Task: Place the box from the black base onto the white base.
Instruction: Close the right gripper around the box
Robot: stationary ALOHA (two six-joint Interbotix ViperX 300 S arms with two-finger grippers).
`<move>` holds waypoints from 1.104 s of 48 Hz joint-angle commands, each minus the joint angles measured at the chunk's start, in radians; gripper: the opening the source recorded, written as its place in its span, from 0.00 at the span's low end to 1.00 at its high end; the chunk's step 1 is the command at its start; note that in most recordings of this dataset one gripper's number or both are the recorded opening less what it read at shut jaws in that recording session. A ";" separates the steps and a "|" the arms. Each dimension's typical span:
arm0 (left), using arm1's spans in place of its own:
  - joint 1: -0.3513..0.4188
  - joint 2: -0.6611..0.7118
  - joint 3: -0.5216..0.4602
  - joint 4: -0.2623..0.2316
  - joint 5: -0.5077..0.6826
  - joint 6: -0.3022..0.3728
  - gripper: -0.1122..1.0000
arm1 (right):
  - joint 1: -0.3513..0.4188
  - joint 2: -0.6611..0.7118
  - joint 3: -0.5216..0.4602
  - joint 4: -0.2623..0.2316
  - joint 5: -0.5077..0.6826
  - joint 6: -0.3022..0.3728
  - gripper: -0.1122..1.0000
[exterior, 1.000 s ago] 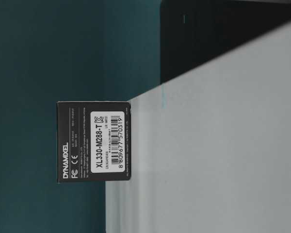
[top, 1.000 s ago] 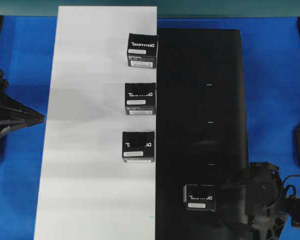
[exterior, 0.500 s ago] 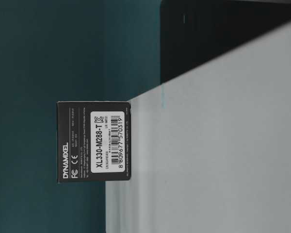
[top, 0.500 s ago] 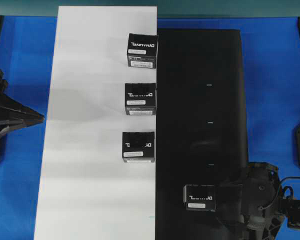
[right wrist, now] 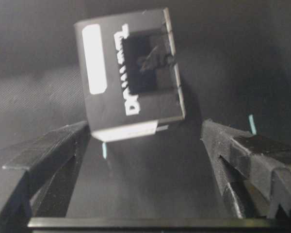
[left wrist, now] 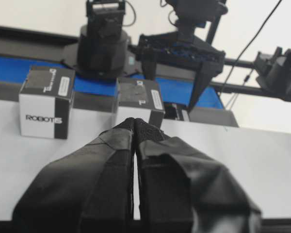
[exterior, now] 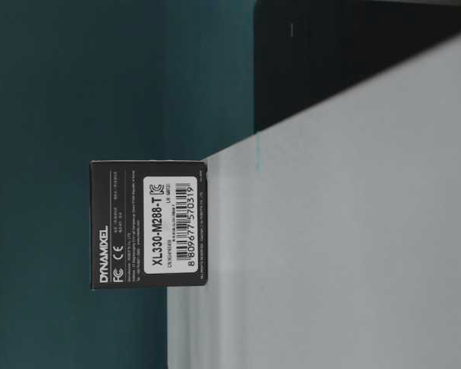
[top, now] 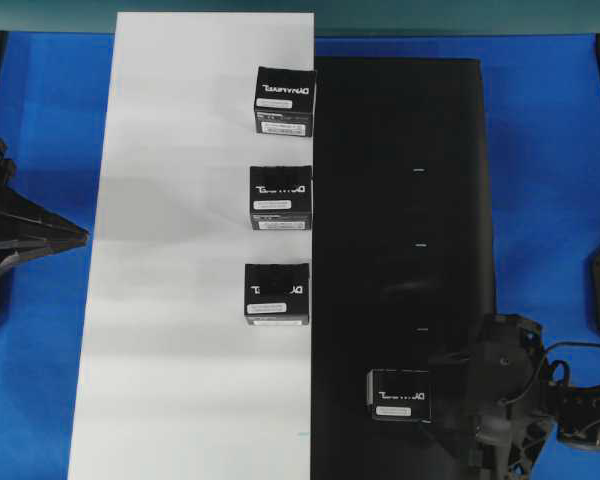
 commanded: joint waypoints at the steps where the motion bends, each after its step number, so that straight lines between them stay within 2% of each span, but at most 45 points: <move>1: -0.002 0.008 -0.026 0.002 -0.005 -0.002 0.11 | -0.011 0.032 -0.018 -0.008 -0.029 -0.006 1.00; 6: -0.002 0.008 -0.026 0.002 -0.005 -0.002 0.11 | -0.025 0.066 -0.032 -0.012 -0.044 -0.012 1.00; 13: -0.002 0.009 -0.025 0.002 -0.005 -0.002 0.11 | -0.048 0.112 -0.054 -0.071 -0.048 -0.008 1.00; 17: -0.002 0.009 -0.026 0.002 -0.005 -0.002 0.11 | -0.054 0.123 -0.058 -0.083 -0.054 -0.003 1.00; 44: -0.002 0.008 -0.023 0.002 -0.005 0.000 0.11 | -0.071 0.129 -0.041 -0.083 -0.110 -0.002 1.00; 49: -0.002 0.008 -0.023 0.002 -0.005 -0.002 0.11 | -0.077 0.130 -0.041 -0.083 -0.124 -0.002 0.96; 53: -0.002 0.008 -0.021 0.002 -0.005 0.000 0.11 | -0.077 0.130 -0.041 -0.083 -0.124 -0.002 0.90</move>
